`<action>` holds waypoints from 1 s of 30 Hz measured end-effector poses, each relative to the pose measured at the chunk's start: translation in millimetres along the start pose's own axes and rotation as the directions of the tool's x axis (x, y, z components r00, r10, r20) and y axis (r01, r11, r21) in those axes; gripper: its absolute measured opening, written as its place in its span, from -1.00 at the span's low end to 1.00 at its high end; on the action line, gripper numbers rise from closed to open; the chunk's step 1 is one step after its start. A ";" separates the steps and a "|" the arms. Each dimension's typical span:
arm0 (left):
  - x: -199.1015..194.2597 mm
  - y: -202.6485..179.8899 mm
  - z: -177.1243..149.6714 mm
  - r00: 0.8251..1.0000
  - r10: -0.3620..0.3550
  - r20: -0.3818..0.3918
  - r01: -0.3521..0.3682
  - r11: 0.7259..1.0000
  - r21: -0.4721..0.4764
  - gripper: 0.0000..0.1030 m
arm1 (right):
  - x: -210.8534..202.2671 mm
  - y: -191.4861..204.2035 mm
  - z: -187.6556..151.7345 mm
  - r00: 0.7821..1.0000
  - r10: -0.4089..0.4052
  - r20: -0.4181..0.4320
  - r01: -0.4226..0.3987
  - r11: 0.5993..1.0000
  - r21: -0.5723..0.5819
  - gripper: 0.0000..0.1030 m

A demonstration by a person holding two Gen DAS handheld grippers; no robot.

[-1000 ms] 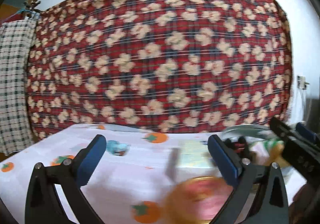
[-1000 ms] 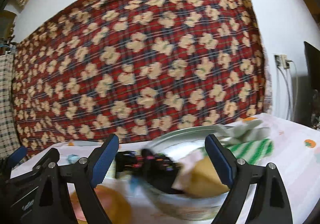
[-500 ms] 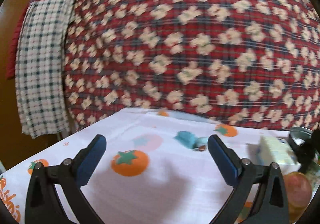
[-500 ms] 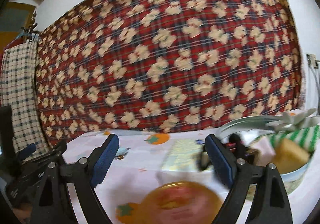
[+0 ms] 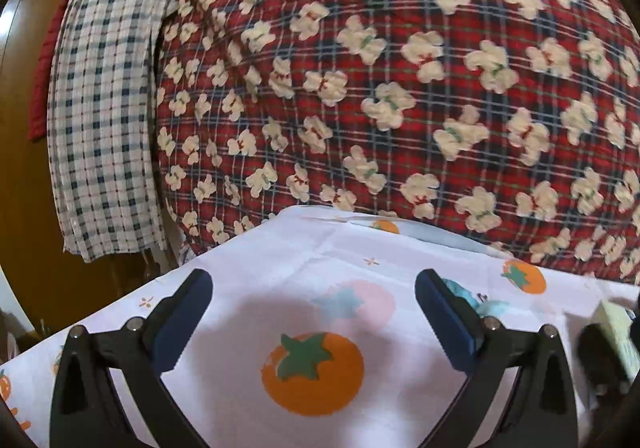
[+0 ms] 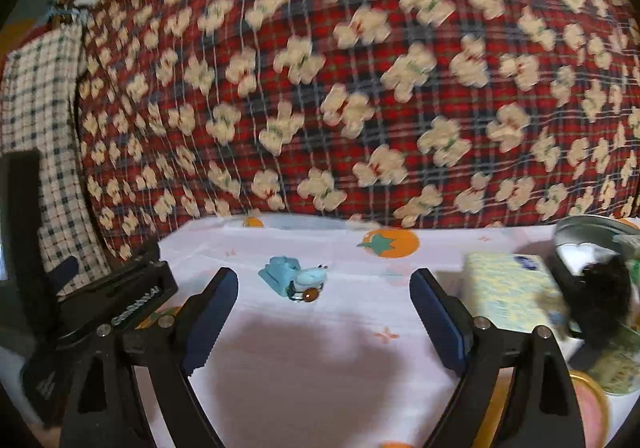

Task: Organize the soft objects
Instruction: 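Move both tools toward the small blue cloth on the table, then grasp the blue cloth with the left tool while the right grasps the blue pompom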

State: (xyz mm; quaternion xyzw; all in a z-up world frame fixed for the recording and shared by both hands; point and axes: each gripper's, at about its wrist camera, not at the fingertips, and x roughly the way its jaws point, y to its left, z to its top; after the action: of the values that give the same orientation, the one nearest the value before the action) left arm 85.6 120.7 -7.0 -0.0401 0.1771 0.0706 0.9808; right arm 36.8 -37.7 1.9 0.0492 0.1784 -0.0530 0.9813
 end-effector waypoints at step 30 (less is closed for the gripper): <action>80.2 34.6 6.8 0.968 -0.075 -0.240 0.048 0.992 -0.115 0.99 | 109.3 -20.5 4.2 0.921 0.235 -0.311 -0.151 0.951 0.271 -0.45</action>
State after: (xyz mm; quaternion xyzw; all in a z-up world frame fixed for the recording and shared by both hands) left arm 157.1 165.5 -30.8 -0.1073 0.2907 0.0443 0.9497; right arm 137.4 -67.9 -34.6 0.1941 0.3312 0.0328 0.9228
